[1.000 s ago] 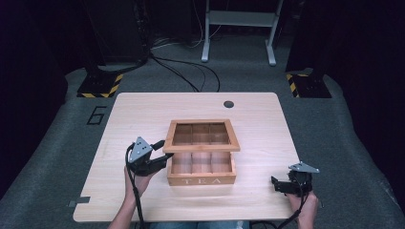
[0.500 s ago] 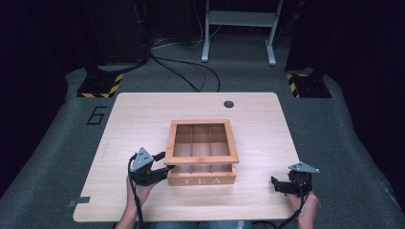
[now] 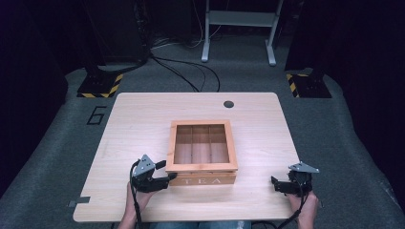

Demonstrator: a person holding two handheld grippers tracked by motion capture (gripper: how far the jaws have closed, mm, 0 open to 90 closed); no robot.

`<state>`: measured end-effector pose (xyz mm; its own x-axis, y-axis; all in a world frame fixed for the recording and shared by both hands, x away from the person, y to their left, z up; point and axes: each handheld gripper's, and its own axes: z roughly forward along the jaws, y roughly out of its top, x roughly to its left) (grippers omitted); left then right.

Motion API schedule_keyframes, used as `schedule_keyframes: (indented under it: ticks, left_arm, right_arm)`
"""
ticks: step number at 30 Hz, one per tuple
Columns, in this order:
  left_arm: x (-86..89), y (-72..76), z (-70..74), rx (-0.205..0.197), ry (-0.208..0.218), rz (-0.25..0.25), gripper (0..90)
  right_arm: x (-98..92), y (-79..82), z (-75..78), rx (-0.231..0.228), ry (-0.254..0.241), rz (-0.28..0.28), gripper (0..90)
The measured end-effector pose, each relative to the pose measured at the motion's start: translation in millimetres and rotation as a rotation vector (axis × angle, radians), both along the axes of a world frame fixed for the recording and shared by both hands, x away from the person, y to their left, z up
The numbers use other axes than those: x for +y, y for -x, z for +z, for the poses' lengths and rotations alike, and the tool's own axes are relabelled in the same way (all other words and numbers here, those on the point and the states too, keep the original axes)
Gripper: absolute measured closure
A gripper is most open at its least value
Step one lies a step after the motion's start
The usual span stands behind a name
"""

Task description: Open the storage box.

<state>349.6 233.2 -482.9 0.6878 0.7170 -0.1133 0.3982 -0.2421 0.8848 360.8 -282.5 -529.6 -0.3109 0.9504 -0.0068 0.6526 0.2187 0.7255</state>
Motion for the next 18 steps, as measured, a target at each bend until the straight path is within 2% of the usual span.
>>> schedule_keyframes:
  ticks: [4, 5, 7, 8, 10, 11, 13, 15, 18]
  left_arm:
    - [-0.1, 0.2, 0.5, 0.016, -0.009, -0.005, 29.0]
    - [-1.2, 0.4, 0.0, 0.024, -0.026, -0.005, 29.0]
    - [-2.8, 1.9, -4.7, 0.045, -0.077, -0.022, 23.0]
    - [-2.8, 1.9, -4.7, 0.045, -0.077, -0.022, 19.8]
    - [0.0, 4.2, -4.7, 0.045, -0.063, -0.006, 19.2]
    - [2.2, 4.7, -4.3, 0.04, -0.074, 0.004, 14.8]
    - [7.2, 7.0, -5.1, 0.056, -0.069, 0.017, 14.5]
    - [12.7, 9.4, -8.1, 0.068, -0.097, 0.028, 10.0]
    - [22.7, 13.1, -17.2, 0.099, -0.148, 0.056, 7.8]
  right_arm:
    - [0.1, 0.1, 0.0, 0.0, 0.0, -0.001, 3.8]
    - [0.0, 0.0, 0.0, 0.0, 0.0, 0.0, 3.8]
    - [0.0, 0.0, 0.1, 0.0, 0.0, -0.001, 3.8]
    - [0.0, 0.0, 0.1, 0.0, 0.0, -0.001, 3.8]
    - [0.2, 0.2, 0.1, 0.002, -0.002, -0.003, 3.9]
    - [0.1, 0.1, 0.1, 0.0, 0.0, -0.001, 3.9]
    - [0.2, 0.2, 0.2, 0.001, 0.0, -0.002, 3.8]
    - [0.2, 0.2, 0.2, 0.001, -0.001, -0.002, 3.9]
    - [0.2, 0.4, 0.1, 0.001, 0.0, -0.002, 3.9]
